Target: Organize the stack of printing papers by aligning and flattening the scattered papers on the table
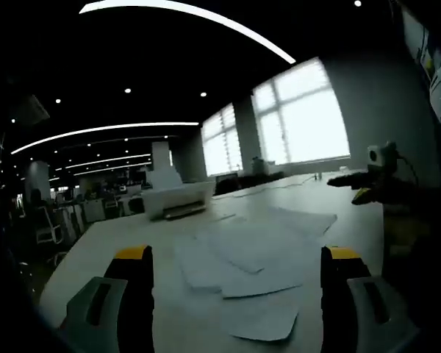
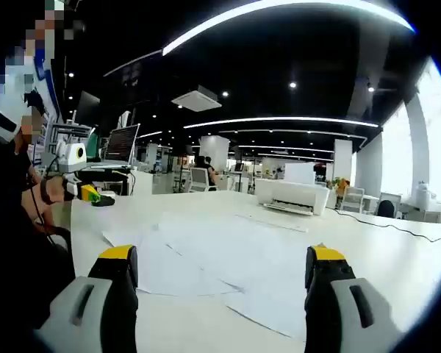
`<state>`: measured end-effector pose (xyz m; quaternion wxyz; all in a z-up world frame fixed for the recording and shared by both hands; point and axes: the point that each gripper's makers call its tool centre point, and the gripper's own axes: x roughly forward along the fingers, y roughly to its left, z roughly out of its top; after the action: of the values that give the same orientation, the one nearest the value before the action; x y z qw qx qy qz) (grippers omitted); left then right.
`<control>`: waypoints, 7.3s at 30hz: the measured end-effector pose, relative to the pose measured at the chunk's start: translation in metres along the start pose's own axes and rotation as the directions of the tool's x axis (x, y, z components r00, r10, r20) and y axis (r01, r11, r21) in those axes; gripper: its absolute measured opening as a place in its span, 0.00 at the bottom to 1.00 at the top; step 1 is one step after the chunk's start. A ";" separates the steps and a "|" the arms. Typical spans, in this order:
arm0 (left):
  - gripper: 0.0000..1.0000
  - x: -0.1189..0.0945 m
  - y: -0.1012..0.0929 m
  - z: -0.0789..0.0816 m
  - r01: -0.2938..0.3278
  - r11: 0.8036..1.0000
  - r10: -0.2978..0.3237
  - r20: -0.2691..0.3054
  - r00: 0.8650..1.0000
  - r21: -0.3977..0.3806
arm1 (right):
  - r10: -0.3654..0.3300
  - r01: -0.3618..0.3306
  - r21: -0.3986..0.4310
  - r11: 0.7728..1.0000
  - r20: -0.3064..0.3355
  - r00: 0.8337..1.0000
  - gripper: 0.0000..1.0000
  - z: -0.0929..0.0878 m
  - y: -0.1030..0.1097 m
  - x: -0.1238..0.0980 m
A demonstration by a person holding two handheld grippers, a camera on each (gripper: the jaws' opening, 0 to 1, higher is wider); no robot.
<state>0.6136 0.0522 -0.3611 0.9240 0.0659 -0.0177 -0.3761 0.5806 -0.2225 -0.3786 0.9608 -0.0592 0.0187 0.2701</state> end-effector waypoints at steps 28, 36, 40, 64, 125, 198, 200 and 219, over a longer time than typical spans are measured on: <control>0.97 -0.001 0.002 -0.001 -0.004 1.000 0.004 0.002 1.000 -0.017 | 0.002 -0.002 -0.005 1.000 -0.004 1.000 0.89 0.000 0.002 0.002; 0.97 -0.001 0.004 -0.002 -0.008 1.000 0.008 -0.005 1.000 -0.017 | 0.000 0.000 -0.008 1.000 -0.005 1.000 0.89 0.001 0.002 0.002; 0.97 -0.001 0.004 -0.002 -0.009 1.000 0.009 -0.006 1.000 -0.016 | 0.000 0.000 -0.009 1.000 -0.004 1.000 0.89 0.001 0.002 0.001; 0.97 -0.002 0.004 0.001 -0.013 1.000 0.013 -0.003 1.000 -0.013 | 0.000 0.000 -0.015 1.000 -0.008 1.000 0.89 0.001 0.001 0.004; 0.97 0.000 0.003 0.005 -0.011 1.000 0.011 0.001 1.000 -0.010 | 0.163 -0.164 -0.078 0.983 -0.024 0.986 0.89 0.009 0.052 0.080; 0.97 -0.001 0.004 0.009 -0.008 1.000 0.008 0.009 1.000 0.000 | 0.218 -0.227 -0.083 0.970 -0.111 0.970 0.88 -0.011 0.062 0.157; 0.97 -0.001 0.003 0.009 -0.007 1.000 0.007 0.009 1.000 0.001 | 0.217 -0.227 -0.083 0.970 -0.119 0.969 0.88 -0.013 0.059 0.161; 0.96 0.001 0.001 0.010 0.001 1.000 -0.001 0.007 1.000 0.005 | 0.163 -0.180 -0.050 0.982 -0.242 0.956 0.88 -0.060 0.033 0.199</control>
<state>0.6139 0.0513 -0.3507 0.9237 0.0667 -0.0220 -0.3766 0.7334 -0.0992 -0.4552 0.9218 -0.1238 0.1287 0.3440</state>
